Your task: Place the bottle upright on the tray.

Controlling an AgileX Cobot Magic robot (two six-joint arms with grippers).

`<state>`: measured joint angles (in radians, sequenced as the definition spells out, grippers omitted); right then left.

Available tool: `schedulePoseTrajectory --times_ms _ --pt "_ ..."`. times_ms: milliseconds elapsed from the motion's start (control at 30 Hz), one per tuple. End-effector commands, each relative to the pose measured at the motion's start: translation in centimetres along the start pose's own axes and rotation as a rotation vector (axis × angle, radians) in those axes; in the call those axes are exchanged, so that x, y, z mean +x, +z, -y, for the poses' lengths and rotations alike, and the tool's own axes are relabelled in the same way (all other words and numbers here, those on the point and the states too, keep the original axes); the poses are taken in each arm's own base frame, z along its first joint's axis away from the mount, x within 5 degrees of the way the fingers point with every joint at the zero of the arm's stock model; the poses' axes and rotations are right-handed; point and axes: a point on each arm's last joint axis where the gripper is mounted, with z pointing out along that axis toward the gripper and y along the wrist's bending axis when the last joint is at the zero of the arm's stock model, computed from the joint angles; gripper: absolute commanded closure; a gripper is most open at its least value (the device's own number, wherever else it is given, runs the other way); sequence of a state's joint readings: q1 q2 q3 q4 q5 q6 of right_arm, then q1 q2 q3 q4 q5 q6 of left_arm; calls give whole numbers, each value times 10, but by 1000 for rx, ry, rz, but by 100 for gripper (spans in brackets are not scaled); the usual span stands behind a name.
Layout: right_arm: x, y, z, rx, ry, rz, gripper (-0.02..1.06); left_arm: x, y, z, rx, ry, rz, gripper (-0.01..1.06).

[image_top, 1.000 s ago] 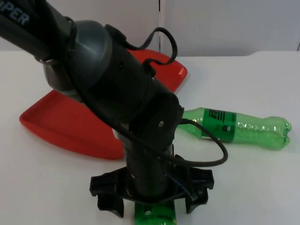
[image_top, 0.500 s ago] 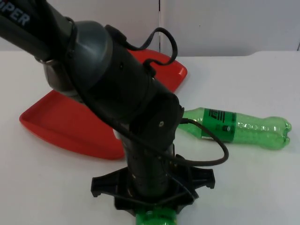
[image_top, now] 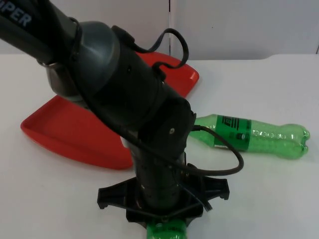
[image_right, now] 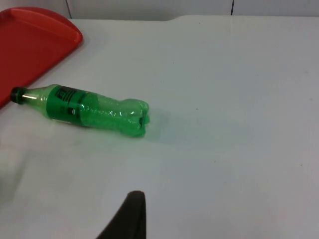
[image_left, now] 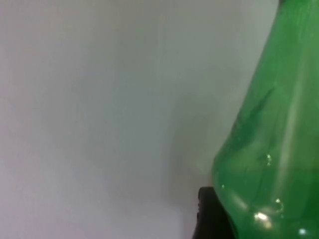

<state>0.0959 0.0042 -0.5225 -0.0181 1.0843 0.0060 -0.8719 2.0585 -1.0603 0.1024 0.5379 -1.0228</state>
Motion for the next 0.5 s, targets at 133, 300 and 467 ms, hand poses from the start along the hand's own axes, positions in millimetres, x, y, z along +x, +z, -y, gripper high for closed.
schedulePoseTrajectory --times_ms 133,300,467 --pt "1 1 0 4 6 4 -1 -2 -19 5 45 44 32 105" --pt "1 1 0 4 6 4 -1 -10 -51 6 86 174 137 105" --pt "1 1 0 4 6 4 -1 -22 -92 4 144 269 296 105"
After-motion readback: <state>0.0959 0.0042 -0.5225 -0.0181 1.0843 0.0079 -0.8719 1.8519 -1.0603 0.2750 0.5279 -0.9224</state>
